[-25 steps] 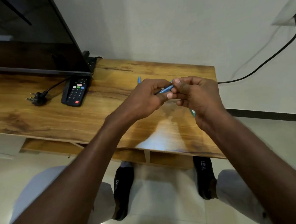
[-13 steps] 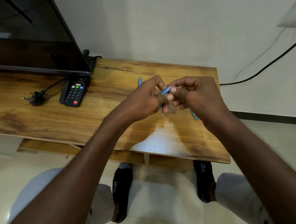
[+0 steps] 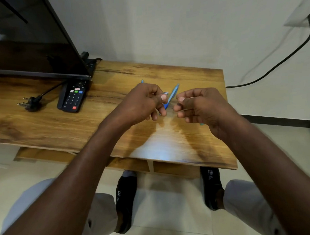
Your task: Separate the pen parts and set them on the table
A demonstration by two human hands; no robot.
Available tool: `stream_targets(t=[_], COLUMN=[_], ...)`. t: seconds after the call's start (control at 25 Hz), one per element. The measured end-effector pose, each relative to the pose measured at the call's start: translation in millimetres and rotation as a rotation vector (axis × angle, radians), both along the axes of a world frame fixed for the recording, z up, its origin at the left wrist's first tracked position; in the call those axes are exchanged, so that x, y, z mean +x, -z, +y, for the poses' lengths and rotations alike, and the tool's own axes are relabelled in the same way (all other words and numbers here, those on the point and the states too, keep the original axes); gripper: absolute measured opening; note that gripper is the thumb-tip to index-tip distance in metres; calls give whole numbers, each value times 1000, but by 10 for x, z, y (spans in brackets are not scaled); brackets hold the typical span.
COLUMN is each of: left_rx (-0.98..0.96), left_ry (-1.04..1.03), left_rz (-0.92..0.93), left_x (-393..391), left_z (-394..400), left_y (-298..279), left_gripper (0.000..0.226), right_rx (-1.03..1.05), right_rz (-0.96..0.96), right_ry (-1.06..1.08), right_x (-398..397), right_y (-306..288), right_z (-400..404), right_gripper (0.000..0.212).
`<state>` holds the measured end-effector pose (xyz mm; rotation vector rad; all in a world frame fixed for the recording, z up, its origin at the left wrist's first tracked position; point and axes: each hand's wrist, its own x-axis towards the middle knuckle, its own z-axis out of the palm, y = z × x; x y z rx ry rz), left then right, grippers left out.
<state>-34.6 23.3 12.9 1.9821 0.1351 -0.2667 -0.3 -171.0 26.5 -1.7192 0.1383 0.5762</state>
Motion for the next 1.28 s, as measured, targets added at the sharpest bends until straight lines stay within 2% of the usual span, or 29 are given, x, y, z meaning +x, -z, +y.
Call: stream_targets(t=[0.16, 0.32, 0.44, 0.68, 0.8, 1.0, 1.2, 1.28], left_rx=[26, 36, 42, 172, 327, 586, 801, 831], left_ry=[-9, -4, 5, 72, 114, 147, 96, 76], left_rz=[95, 129, 164, 205, 143, 21, 11, 20], left_x=[-34, -54, -60, -97, -105, -128, -156, -156], left_z=[21, 39, 54, 25, -31, -219, -333, -338], left_y=[6, -10, -43, -42, 30, 143, 116, 119], left_gripper=[24, 27, 24, 15, 17, 30, 37, 37], right_rx=[-121, -378, -518, -597, -644, -922, -1002, -993], right_rz=[-24, -223, -319, -452, -479, -520, -484, -479], right_ry=[-74, -202, -256, -250, -172, -112, -200, -234], right_x=[-41, -91, -72, -51, 58, 122, 123, 134], right_y=[144, 368, 476, 423, 301, 208, 245, 281], right_z=[58, 150, 180, 170, 74, -133, -237, -245], right_gripper=[2, 19, 16, 6, 7, 9, 17, 20])
